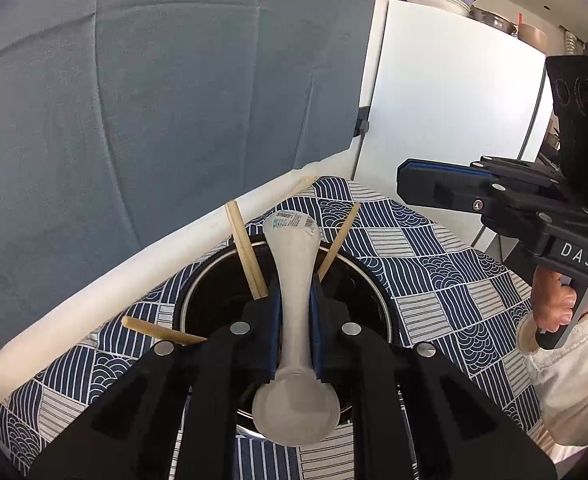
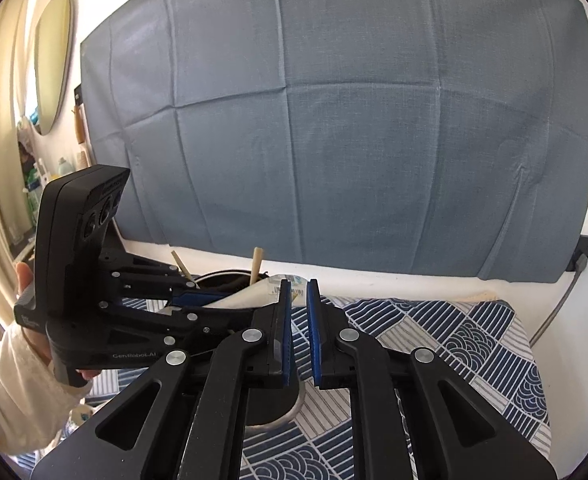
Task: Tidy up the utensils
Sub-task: 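Lower the white spoon bowl-first into the black holder and open the right tool, then move both tools back toward the two cartoon-print spoons on the table, then close the right tool on the handle of the bear-print spoon, then lift the bear-print spoon with the right tool and carry it toward the holder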
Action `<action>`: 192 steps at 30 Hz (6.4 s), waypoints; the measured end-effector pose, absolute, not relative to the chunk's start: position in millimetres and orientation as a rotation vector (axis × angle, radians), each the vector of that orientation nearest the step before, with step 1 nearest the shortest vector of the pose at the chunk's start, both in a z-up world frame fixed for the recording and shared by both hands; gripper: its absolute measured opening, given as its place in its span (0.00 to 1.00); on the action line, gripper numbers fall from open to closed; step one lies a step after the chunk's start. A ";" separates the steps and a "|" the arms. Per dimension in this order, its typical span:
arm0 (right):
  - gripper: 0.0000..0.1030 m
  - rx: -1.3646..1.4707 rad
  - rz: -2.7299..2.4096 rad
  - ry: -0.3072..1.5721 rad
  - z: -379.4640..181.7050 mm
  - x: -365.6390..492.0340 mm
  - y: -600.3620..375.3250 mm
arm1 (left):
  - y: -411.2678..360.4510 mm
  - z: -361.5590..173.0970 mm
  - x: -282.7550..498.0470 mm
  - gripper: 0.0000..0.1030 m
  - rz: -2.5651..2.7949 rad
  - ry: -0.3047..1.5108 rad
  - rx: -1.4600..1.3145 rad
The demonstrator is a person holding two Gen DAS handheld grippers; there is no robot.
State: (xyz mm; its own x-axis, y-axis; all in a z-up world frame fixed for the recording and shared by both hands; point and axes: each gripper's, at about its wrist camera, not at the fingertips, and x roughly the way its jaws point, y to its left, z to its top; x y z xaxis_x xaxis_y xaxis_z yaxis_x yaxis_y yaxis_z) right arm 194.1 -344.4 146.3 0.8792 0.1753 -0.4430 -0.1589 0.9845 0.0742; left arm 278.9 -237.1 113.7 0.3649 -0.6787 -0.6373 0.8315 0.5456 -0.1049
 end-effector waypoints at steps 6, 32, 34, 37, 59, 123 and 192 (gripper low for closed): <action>0.27 0.048 0.169 0.460 141.6 189.2 -349.8 | -229.3 115.2 282.4 0.12 -0.984 0.706 0.212; 0.80 0.057 0.184 0.409 131.3 169.2 -349.7 | -215.7 158.7 249.7 0.12 -0.941 0.869 0.557; 0.81 0.061 0.182 0.406 128.7 167.4 -352.5 | -226.2 156.9 246.7 0.12 -0.924 0.879 0.639; 0.81 0.068 0.183 0.405 126.5 166.6 -355.0 | -242.1 154.9 248.1 0.12 -0.930 0.921 0.703; 0.86 0.030 0.111 0.436 116.3 163.6 -359.3 | -202.3 179.7 253.4 0.89 -0.857 0.784 0.518; 0.89 -0.107 0.314 0.785 -6.2 86.9 -137.8 | 32.0 23.1 185.3 0.82 -1.015 0.921 0.382; 0.10 -0.207 0.558 0.796 13.7 71.3 -45.8 | 43.9 96.1 149.8 0.07 -0.760 0.832 0.332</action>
